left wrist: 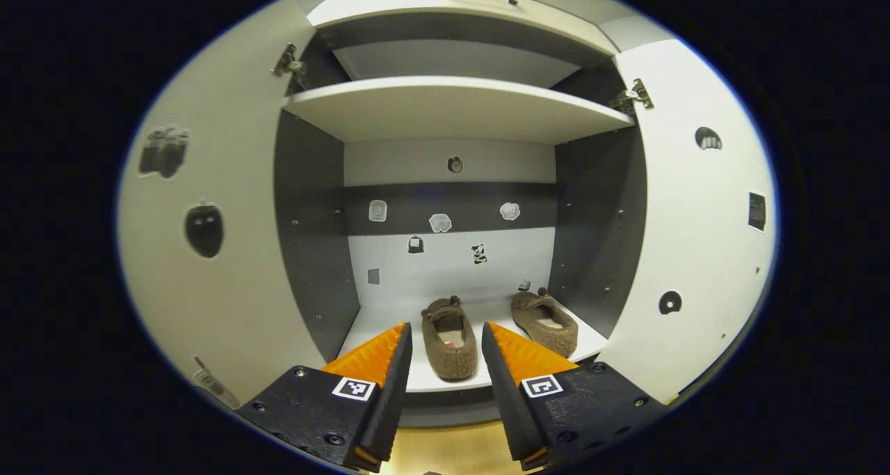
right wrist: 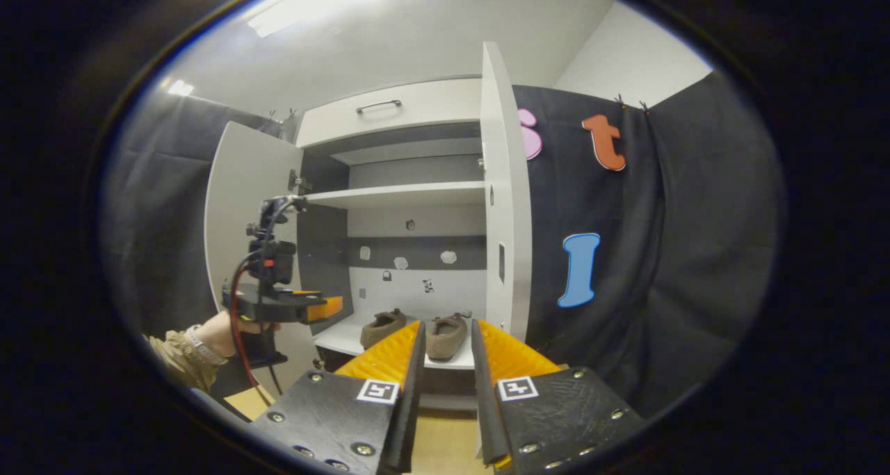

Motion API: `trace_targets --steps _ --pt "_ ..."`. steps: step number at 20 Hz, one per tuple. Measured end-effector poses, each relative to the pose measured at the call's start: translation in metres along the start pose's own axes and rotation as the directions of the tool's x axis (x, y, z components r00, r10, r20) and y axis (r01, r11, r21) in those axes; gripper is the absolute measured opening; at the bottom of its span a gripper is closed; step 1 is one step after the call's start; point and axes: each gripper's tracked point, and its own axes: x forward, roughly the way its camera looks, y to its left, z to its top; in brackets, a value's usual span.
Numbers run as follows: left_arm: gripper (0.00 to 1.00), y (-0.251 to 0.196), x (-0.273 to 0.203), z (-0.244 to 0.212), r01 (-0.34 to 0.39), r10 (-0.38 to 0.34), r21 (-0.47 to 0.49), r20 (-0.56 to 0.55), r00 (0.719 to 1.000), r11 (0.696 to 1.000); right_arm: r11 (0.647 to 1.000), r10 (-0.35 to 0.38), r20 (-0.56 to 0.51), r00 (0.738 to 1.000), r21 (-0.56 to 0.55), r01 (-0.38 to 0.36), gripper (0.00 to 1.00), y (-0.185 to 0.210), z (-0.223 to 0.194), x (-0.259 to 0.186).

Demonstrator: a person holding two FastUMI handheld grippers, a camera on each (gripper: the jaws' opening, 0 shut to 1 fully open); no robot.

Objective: Grab one shoe with the right hand and put it into the shoe cabinet, grab the other shoe with the left hand and put it into the shoe cabinet; then close the right door with the right hand and the left door with the left hand.

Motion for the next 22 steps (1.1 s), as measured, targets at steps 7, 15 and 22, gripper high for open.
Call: trace_targets --steps 7,15,22 --pt "0.62 -0.002 -0.083 -0.016 0.025 -0.025 0.003 -0.022 0.999 1.0 0.999 -0.036 0.03 0.999 -0.037 0.037 0.37 -0.034 0.002 -0.006" --pt "0.78 0.003 -0.124 -0.018 0.012 -0.012 0.03 -0.001 1.0 0.999 0.983 -0.173 -0.004 0.985 -0.065 0.172 0.56 -0.106 -0.019 0.003" --pt "0.98 0.024 -0.129 -0.017 -0.03 0.03 0.014 0.025 0.999 0.999 0.993 -0.116 -0.058 0.992 -0.035 0.114 0.77 -0.106 -0.039 0.018"
